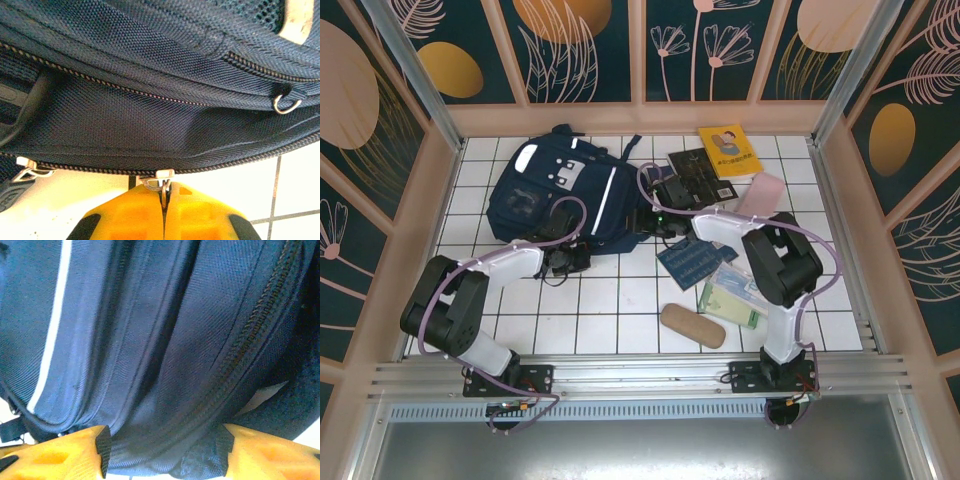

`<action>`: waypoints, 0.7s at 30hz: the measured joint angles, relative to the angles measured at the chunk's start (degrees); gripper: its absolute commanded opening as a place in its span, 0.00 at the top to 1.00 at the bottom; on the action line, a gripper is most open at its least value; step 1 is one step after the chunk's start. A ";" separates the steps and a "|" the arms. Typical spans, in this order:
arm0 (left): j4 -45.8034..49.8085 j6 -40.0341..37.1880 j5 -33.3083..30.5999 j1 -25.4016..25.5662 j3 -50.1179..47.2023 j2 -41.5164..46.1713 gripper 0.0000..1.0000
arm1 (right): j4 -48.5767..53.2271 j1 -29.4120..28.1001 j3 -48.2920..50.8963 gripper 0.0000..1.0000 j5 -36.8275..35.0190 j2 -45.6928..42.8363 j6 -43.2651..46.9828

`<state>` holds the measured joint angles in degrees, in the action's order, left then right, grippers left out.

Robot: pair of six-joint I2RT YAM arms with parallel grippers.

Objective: Pack books, pencil case, and school supplies into a backpack

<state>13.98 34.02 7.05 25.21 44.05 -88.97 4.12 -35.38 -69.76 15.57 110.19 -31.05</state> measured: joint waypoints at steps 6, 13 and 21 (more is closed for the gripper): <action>-0.04 0.00 0.59 0.33 0.00 0.31 1.00 | -0.42 0.02 -2.56 0.76 0.87 2.58 -3.69; -0.07 0.07 0.68 3.56 1.42 0.31 1.00 | -0.94 0.11 -3.52 0.98 1.97 4.22 -8.00; -0.46 2.36 2.84 7.61 6.88 -3.93 0.97 | -1.36 -0.04 -3.50 0.97 2.08 4.26 -11.58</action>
<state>13.52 36.38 9.89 32.82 50.94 -92.90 2.76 -35.42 -73.25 17.65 114.45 -42.63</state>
